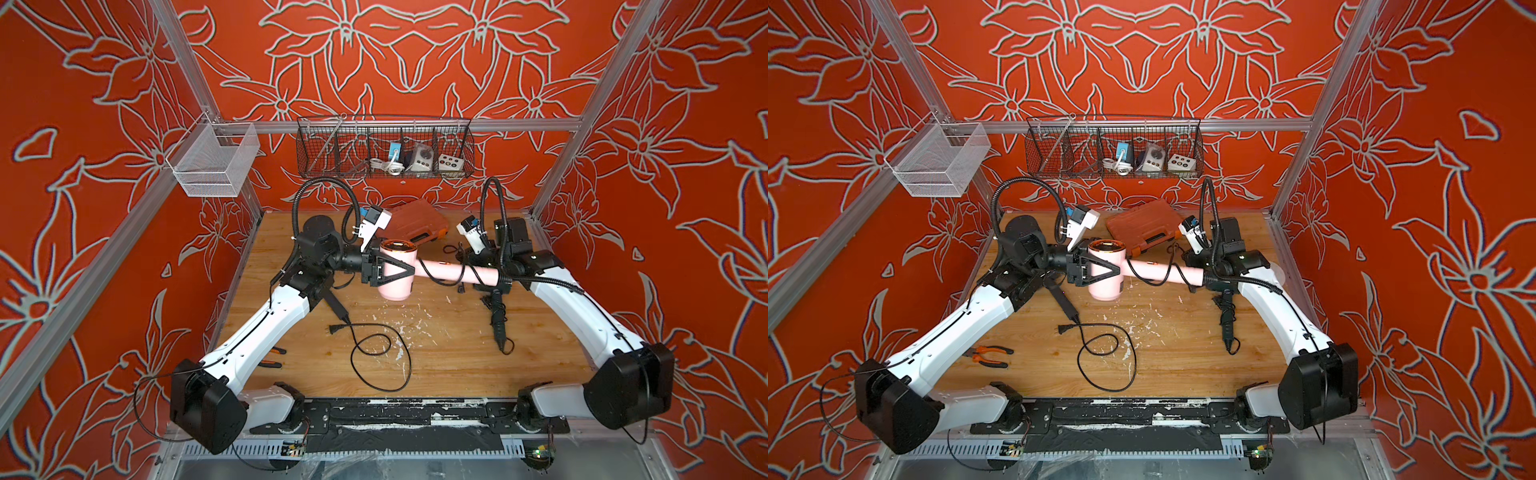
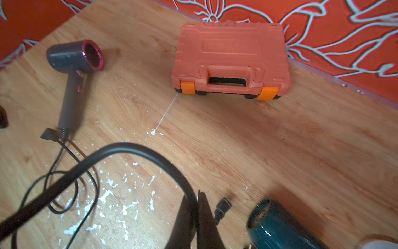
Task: Wrap the cord around the hair dryer
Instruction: Wrap the power cord around the hair dryer.
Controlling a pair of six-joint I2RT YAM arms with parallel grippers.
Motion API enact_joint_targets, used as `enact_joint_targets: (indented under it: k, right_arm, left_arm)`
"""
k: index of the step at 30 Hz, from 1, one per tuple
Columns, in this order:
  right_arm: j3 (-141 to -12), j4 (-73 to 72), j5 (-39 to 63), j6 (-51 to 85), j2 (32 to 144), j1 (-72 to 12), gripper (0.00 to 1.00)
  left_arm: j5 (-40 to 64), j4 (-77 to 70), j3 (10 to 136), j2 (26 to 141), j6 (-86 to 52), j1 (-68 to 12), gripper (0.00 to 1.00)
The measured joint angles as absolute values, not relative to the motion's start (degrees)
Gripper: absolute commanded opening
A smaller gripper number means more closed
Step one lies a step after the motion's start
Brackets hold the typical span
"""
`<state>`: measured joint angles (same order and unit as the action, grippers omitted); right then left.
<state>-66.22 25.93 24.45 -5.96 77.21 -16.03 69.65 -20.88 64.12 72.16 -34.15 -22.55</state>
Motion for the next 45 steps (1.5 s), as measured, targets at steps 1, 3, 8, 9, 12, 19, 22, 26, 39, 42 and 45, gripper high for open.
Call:
enact_joint_targets:
  k: [1,3,8,9,12,19,22,26,39,42,45]
  right_arm:
    - [-65.39,25.06,25.23,-5.17,76.77,-15.88,0.00]
    - [-63.88,23.68,26.63,-3.86,75.96,-15.64,0.00]
    - [-60.07,20.88,30.11,-0.73,74.08,-15.66,0.00]
    - [-59.22,20.18,30.96,0.03,73.71,-15.64,0.00]
    - [-56.88,18.26,33.10,2.48,72.75,-15.64,0.00]
    - [-51.59,14.48,37.01,7.01,70.11,-16.38,0.00]
    - [-49.67,14.24,36.99,7.22,69.30,-18.20,0.00]
    - [-48.88,16.05,34.41,6.26,69.21,-23.31,0.00]
    - [-53.74,32.73,20.93,0.34,65.65,-36.16,0.00]
    - [-58.37,37.52,18.79,-0.82,64.36,-37.43,0.00]
    - [-64.20,42.19,16.88,-2.35,64.12,-37.91,0.00]
  left_arm:
    - [69.63,-22.46,64.12,72.16,-35.38,-21.89,0.00]
    - [69.47,-25.34,64.07,72.16,-37.76,-20.58,0.00]
    - [67.90,-34.98,63.09,72.42,-45.39,-16.88,0.00]
    - [67.31,-37.01,62.81,72.66,-47.09,-16.21,0.00]
    - [64.95,-41.39,62.15,73.89,-50.89,-14.85,0.00]
    - [56.45,-44.73,60.77,75.81,-55.83,-12.34,0.00]
    - [51.86,-43.90,60.58,76.44,-56.64,-10.85,0.00]
    - [47.44,-40.29,60.53,77.21,-55.57,-9.58,0.00]
    - [38.00,-18.17,61.06,77.28,-41.47,-5.67,0.00]
    - [35.73,-14.02,61.45,77.52,-38.02,-5.41,0.00]
    - [33.43,-8.34,63.24,77.89,-33.63,-5.45,0.00]
